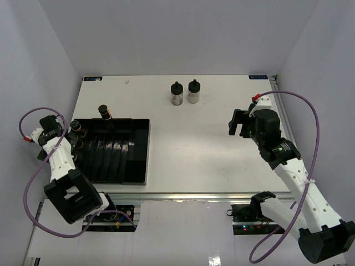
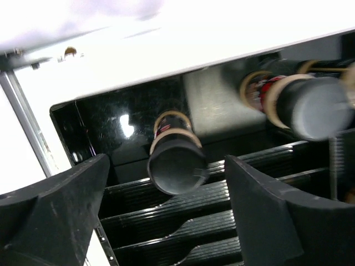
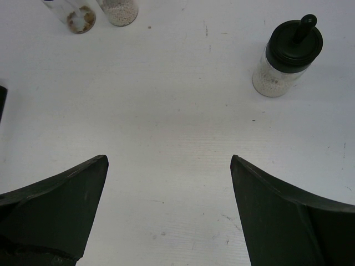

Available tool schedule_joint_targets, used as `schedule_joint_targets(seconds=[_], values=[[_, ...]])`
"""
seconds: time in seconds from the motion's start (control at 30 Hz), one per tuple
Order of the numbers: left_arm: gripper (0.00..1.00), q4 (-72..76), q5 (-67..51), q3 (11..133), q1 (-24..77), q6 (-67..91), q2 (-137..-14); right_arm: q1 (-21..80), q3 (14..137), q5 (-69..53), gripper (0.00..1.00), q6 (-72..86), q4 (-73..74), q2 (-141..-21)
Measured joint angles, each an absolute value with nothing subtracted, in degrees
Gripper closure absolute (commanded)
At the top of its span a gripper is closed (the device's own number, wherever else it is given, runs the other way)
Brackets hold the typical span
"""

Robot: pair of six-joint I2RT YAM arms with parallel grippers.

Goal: Organize the condiment bottles

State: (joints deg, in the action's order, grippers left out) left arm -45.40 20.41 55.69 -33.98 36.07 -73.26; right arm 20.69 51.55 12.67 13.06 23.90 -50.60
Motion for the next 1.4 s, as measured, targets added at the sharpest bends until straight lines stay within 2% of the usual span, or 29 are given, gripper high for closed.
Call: schedule_joint_targets(seconds=[0.23,0.37,0.47,0.53,0.73,1.03,1.17,1.4], values=[[0.02,-46.4,14.5,64.4,-34.0,33.4,-66.2,20.7,51.6,12.2,0.02,13.2,23.9,-50.9],[0.02,-42.4,2.2,65.0,-33.4,32.0,-59.0,20.3,52.7,12.0,0.02,13.7,23.8,-54.4],[0.02,-38.9,-7.6,65.0,-29.6,32.2,-56.3,19.4,53.6,11.5,0.03,14.9,23.6,-58.2],[0.02,-37.5,-10.3,65.6,-23.6,32.1,-57.6,18.6,55.2,11.5,0.03,15.8,24.1,-60.5],[0.02,-35.5,-10.3,69.6,-0.8,30.6,-66.8,14.0,64.1,13.2,0.08,17.5,23.6,-68.0],[0.02,-35.0,-8.3,69.6,20.7,25.8,-70.0,2.0,65.6,13.0,0.10,17.5,22.4,-77.3],[0.02,-35.5,-7.0,69.1,25.1,23.4,-73.2,0.9,65.8,12.6,0.10,16.7,22.1,-82.0],[0.02,-35.5,-4.1,66.2,25.6,20.9,-73.7,0.8,68.9,12.0,0.10,13.4,19.2,-90.6]])
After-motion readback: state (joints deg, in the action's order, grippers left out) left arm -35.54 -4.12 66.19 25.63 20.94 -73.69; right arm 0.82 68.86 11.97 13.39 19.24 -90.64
